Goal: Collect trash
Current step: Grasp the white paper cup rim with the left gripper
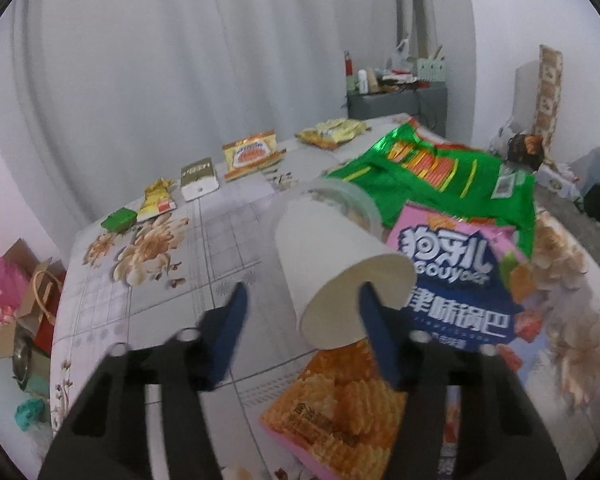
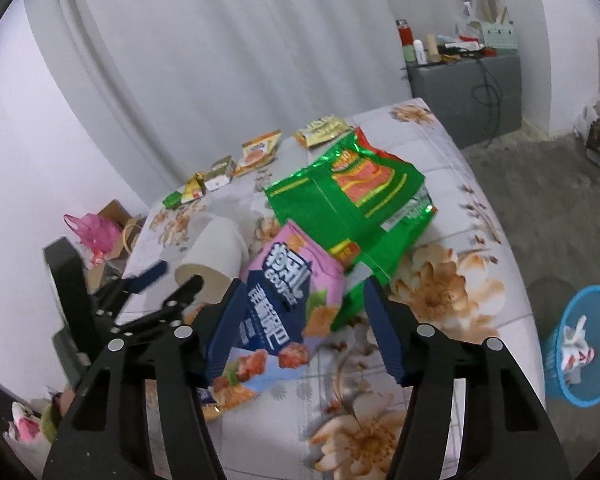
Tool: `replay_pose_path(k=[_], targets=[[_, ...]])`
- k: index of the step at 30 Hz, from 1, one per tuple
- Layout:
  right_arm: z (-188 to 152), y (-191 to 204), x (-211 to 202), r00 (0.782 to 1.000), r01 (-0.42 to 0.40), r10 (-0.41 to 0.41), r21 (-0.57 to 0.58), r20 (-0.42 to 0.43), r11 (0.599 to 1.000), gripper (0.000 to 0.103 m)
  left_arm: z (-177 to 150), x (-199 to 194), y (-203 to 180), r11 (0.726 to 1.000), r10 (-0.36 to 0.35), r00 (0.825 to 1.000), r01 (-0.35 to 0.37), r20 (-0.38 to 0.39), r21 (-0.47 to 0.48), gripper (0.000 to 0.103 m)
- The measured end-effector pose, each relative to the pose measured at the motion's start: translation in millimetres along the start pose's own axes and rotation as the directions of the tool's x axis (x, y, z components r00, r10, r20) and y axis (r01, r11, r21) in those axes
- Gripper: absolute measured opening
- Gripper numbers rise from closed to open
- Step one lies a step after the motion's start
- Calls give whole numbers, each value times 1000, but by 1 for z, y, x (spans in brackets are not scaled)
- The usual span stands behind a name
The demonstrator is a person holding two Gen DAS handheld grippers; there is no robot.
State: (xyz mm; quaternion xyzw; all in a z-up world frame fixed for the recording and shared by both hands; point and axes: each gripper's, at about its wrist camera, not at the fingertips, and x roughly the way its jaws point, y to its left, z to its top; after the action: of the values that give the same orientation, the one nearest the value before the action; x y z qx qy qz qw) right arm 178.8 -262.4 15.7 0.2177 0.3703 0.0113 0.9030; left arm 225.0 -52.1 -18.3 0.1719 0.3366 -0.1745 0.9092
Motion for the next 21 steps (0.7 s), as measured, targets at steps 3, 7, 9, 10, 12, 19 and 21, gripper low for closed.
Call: replay_pose_path(k=[3,7,9,10,12,19,21], targets=[[-3,2,2,1000,-6,6,-2,-15,1000,53,-4,3,3,1000,1,1000,-1,-15,-26,20],[-5,4,1,1000,3,-4,-15,-27,1000,51,-7,-3,10,999,-8,1000,7,-6,-41,3],[-4,7,-2,1000,9,-10,-24,-23,1000,51,-9,-10,14,998,-15,1000,16,9,-55,3],[-3,8,-3,1000,10,-11,-29,-21,1000,51,-9,-14,15,998,-21,1000,22,15,-63,3],[1,13,-5,1000,7,-8,-44,-18,999,51,-10,-24,20,995,-46,999,49,28,-88,3],[14,42,12,999,-3,-4,-142,-45,990,49,-19,-62,45,971,-135,987,149,83,-189,2],[18,51,24,998,-6,-4,-171,-62,985,47,-26,-71,58,961,-133,987,151,88,-233,2]])
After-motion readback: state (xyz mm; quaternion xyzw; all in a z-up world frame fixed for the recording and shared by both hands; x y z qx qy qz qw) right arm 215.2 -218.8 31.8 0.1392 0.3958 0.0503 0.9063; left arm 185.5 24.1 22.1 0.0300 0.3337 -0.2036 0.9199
